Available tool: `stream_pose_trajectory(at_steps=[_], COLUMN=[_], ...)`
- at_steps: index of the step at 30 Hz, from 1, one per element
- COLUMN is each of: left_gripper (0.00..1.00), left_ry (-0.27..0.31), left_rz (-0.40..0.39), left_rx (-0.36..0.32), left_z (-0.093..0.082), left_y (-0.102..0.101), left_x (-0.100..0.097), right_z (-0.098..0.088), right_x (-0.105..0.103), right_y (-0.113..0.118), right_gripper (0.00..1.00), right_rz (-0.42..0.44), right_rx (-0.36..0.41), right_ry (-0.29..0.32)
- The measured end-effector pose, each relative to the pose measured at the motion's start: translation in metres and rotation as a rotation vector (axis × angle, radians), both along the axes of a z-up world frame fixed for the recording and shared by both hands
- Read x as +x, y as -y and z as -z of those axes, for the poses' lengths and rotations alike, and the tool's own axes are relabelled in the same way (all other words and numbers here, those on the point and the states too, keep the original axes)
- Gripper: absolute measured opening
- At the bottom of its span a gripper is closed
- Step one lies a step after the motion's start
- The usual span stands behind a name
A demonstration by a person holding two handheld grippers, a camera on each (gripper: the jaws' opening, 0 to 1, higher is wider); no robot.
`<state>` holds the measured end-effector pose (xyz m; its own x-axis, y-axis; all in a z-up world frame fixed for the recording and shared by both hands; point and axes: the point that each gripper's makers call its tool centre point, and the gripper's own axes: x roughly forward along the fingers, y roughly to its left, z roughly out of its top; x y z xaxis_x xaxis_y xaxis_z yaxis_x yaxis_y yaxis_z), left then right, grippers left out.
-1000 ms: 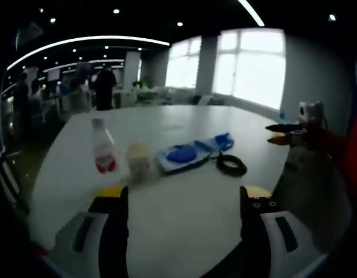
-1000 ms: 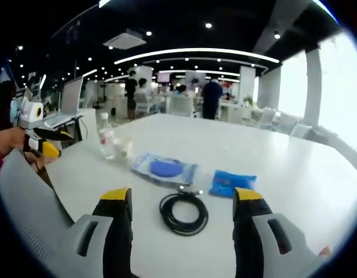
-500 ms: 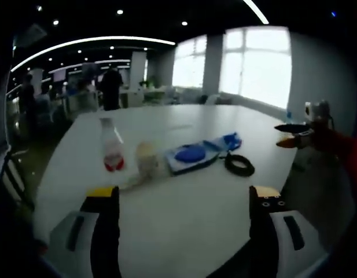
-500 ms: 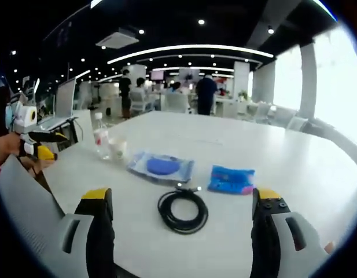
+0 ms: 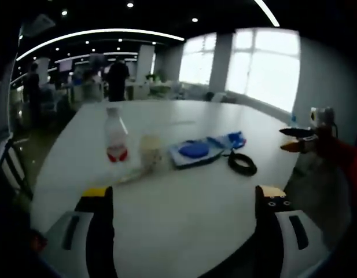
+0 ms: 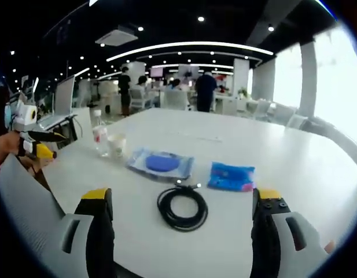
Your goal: Arrange the tabletop items into an orderly group along one side of the table until the central work area is clear of visible clutter.
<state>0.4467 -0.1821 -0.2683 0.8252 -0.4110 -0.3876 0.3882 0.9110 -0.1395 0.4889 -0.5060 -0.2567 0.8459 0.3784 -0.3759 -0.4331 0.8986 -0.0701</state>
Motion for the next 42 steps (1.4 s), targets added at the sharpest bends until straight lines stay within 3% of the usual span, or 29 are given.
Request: stream_pose_trajectory(at_steps=[8, 16, 42], left_gripper=[0.99, 0.99, 0.97], left_ry=[-0.001, -0.001, -0.019], left_rz=[0.005, 0.007, -0.004], left_rx=[0.005, 0.008, 0.02], left_z=[0.001, 0.001, 0.004], left_y=[0.001, 0.002, 0.004], left_x=[-0.001, 0.0, -0.004], right_z=[-0.001, -0.012, -0.013], right_x=[0.0, 0.001, 0.0], right_y=[-0.003, -0.002, -0.005], right_gripper=[0.99, 0.99, 0.99], right_rz=[-0.015, -0.014, -0.021], right_rx=[0.002, 0.028, 0.031], right_ry=[0.006, 0.054, 0.059])
